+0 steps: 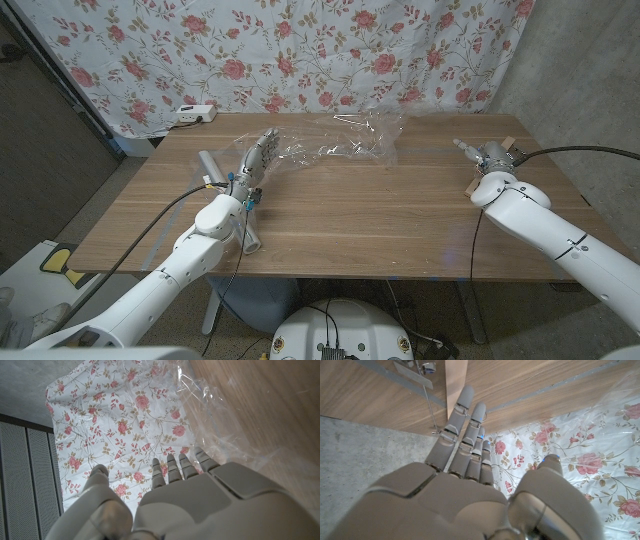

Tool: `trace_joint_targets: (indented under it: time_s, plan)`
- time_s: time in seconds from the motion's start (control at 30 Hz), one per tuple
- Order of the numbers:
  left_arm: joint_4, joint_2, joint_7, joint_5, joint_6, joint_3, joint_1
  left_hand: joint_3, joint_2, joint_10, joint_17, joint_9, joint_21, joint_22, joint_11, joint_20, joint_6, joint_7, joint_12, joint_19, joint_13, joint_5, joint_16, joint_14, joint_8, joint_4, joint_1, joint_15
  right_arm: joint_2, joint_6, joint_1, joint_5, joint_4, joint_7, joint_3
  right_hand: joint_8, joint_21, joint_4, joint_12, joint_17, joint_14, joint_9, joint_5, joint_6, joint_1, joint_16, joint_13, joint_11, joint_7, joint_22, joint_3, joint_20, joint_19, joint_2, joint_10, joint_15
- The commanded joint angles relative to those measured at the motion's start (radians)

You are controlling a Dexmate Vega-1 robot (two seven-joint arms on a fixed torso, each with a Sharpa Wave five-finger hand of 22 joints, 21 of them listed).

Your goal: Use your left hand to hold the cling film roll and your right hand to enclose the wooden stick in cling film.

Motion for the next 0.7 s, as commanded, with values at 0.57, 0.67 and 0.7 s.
trace_joint_targets:
  time_s: [0.57,0.67,0.7]
  plan:
    - [0.002,-0.004,0.001,-0.003,-0.009,0.001,0.005,0.001,0.008,0.006,0.003,0.005,-0.010,0.001,-0.003,0.005,0.004,-0.001,-0.004,0.009,0.005,-0.001,0.004,0.004,0.000,-0.006,0.004,0.008,0.014,-0.072,0.015,0.017,-0.003,0.000,-0.001,-0.006,0.004,-0.006,-0.015,0.000,-0.175,0.005,0.001,0.026,-0.001,-0.094,0.001,0.008,0.004,-0.004,-0.019,0.014,-0.068,-0.021,0.006,0.073]
    - [0.001,-0.003,0.001,-0.003,-0.008,0.000,0.006,0.001,0.008,0.006,0.003,0.005,-0.011,0.001,-0.002,0.005,0.003,-0.002,-0.004,0.009,0.005,-0.001,0.004,0.004,0.000,-0.006,0.003,0.009,0.016,-0.077,0.016,0.025,-0.002,0.004,0.002,-0.008,0.012,-0.009,-0.022,-0.008,-0.173,0.005,0.002,0.024,0.005,-0.100,0.001,0.019,0.009,-0.011,-0.018,0.003,-0.043,-0.020,-0.007,0.083]
    - [0.001,-0.002,0.001,-0.002,-0.008,0.001,0.006,0.001,0.009,0.006,0.003,0.005,-0.011,0.001,-0.002,0.005,0.003,-0.002,-0.004,0.009,0.005,-0.001,0.004,0.004,0.000,-0.006,0.003,0.009,0.017,-0.080,0.017,0.028,-0.002,0.004,0.004,-0.010,0.014,-0.011,-0.025,-0.012,-0.175,0.005,0.002,0.021,0.008,-0.104,0.000,0.019,0.011,-0.015,-0.018,0.000,-0.034,-0.021,-0.015,0.093]
